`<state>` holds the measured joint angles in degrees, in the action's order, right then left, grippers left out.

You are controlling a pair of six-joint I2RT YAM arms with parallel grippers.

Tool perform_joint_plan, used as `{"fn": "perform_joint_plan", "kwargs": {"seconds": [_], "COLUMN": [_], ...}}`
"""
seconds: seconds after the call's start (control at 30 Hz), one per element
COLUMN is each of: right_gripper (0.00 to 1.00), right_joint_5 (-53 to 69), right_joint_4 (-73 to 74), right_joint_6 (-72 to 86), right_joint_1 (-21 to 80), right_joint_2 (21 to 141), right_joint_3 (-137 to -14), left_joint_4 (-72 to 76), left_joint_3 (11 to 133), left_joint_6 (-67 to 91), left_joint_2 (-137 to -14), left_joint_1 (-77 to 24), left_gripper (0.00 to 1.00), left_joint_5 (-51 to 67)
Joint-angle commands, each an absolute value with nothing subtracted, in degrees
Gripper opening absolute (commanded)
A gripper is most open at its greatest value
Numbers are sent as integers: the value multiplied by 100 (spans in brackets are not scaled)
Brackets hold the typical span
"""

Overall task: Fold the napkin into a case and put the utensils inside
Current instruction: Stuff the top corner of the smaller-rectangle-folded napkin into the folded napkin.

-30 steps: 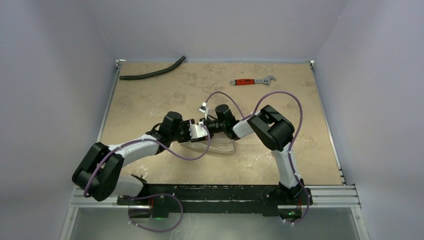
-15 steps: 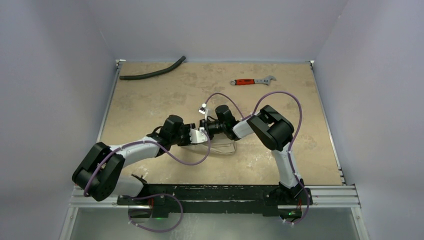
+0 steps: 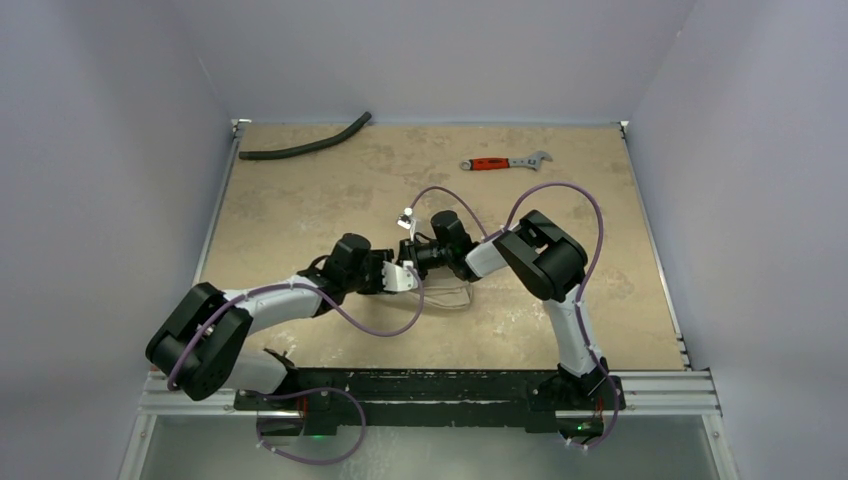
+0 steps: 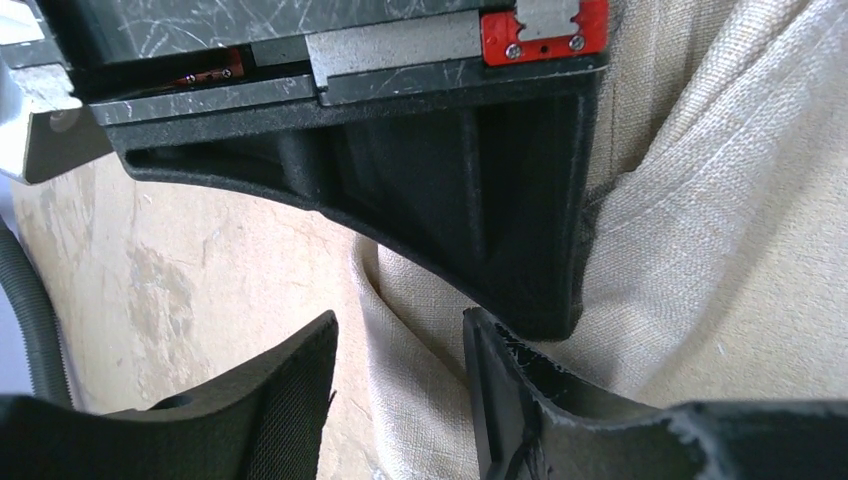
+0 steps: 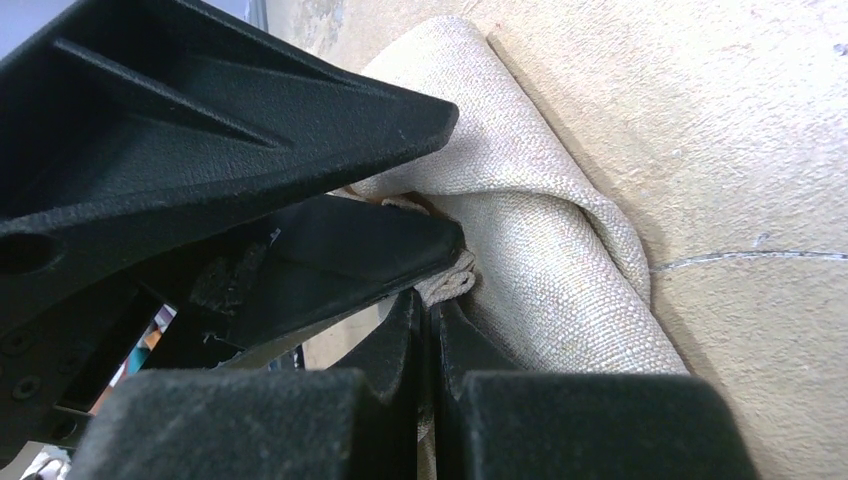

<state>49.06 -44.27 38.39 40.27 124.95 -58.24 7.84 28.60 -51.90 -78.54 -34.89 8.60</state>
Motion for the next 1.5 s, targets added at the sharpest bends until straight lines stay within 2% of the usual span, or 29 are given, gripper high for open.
{"fn": "perform_joint_plan", "kwargs": {"seconds": [0.0, 0.17, 0.27, 0.5, 0.63, 0.77, 0.9, 0.97, 1.03, 1.47], "right_gripper": [0, 0, 0, 0, 0, 0, 0, 0, 0, 0], "right_joint_5": [4630, 4582, 4538, 4374, 4308, 4289, 4254, 4245, 4245, 4200], "right_joint_4": [-3391, -3278, -3170, -2901, -2996, -2944, -2890, -2847, -2781, -2270], "right_joint_6": [3557, 3514, 3464, 3348, 3409, 3395, 3375, 3353, 3320, 3142], "right_joint_1": [4115, 4115, 4122, 4119, 4124, 4122, 4120, 4122, 4122, 4122], "right_joint_2": [12824, 12853, 12846, 12745, 12722, 12680, 12631, 12622, 12601, 12508], "right_joint_3": [-5587, -5683, -5774, -5845, -5813, -5791, -5802, -5814, -5831, -6044], "left_joint_4": [410, 129, 103, -338, -85, 227, 393, 440, 504, 402], "left_joint_3": [3084, 3326, 3319, 3424, 3307, 3204, 3105, 3105, 3109, 3315], "left_joint_6": [-4991, -4519, -4103, -3058, -2964, -2912, -2816, -2792, -2775, -2730], "left_joint_2": [-7858, -7736, -7722, -7707, -7688, -7764, -7804, -7805, -7800, -7493], "left_joint_1": [-3635, -3620, -3620, -3600, -3597, -3599, -3592, -3567, -3536, -3506], "left_gripper": [47, 31, 29, 46, 49, 38, 33, 21, 0, 0], "left_joint_5": [798, 539, 608, 317, 93, 182, 57, 37, 31, 137]}}
